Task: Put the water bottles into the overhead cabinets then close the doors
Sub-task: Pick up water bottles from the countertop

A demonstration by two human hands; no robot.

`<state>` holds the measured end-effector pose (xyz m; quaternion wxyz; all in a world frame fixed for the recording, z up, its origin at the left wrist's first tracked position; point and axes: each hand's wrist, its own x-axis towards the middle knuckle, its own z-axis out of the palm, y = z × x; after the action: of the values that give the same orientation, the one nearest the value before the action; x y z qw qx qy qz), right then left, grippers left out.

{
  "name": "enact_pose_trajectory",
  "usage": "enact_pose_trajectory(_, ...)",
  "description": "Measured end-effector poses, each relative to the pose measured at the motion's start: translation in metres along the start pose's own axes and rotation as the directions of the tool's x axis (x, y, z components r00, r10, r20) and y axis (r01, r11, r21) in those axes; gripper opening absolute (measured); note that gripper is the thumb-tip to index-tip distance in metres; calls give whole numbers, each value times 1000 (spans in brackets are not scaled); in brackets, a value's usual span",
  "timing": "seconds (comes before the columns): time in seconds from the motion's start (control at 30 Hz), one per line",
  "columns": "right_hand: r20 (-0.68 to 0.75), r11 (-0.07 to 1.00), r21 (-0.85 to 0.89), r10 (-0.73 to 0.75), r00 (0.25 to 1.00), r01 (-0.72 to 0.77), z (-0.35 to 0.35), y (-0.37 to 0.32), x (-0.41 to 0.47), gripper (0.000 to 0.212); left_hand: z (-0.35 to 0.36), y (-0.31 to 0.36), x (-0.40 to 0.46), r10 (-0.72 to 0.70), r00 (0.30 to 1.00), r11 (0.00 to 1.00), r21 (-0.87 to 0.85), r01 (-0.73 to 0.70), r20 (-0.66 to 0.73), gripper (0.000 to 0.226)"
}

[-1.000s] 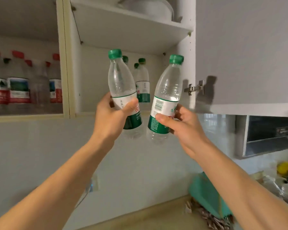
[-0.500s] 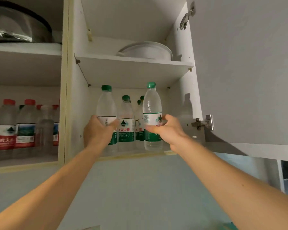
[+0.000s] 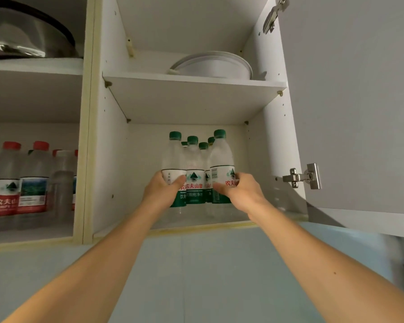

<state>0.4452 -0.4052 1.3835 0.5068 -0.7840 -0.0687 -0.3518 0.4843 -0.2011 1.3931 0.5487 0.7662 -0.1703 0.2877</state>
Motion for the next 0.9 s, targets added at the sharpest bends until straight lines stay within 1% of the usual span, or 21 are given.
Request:
enact_pose_trajectory(0.13,-64,997,-77,1,998,-6,-11,17,10,16,27,4,4,28,999,1000,-14,-27,34,35)
enact_pose_trajectory(0.23,-129,988,-152,9,992,-29,-18,31,15,32,42,6,8,45,997,999,-3,-45,56,38)
enact_pose_trajectory(0.27,-144,984,-173,10,989,-35,-20,35,17,34,46,7,9,50,997,999,3,-50,65,39)
enact_pose_trajectory(0.4,-163,976,-213,8,987,-43,-20,44,23,37,64,8,16,49,995,999,-7,-48,92,38)
enact_pose_trajectory(0.57,-171,969,-246,-44,984,1,-19,49,24,33,69,10,17,45,995,999,-7,-44,92,44)
enact_pose_trajectory(0.63,-174,963,-270,-62,983,13,-21,50,23,34,68,11,16,40,995,998,39,-43,90,41)
enact_pose_trajectory(0.7,-188,955,-295,-76,979,17,-20,50,20,39,65,12,11,37,996,991,123,-47,81,36)
enact_pose_trajectory(0.83,-260,940,-336,-159,952,65,-17,44,9,46,52,14,-4,90,993,947,303,-108,74,50)
enact_pose_trajectory(0.9,-307,939,-327,-214,927,109,-17,41,-2,45,41,17,-14,122,991,935,329,-132,50,54)
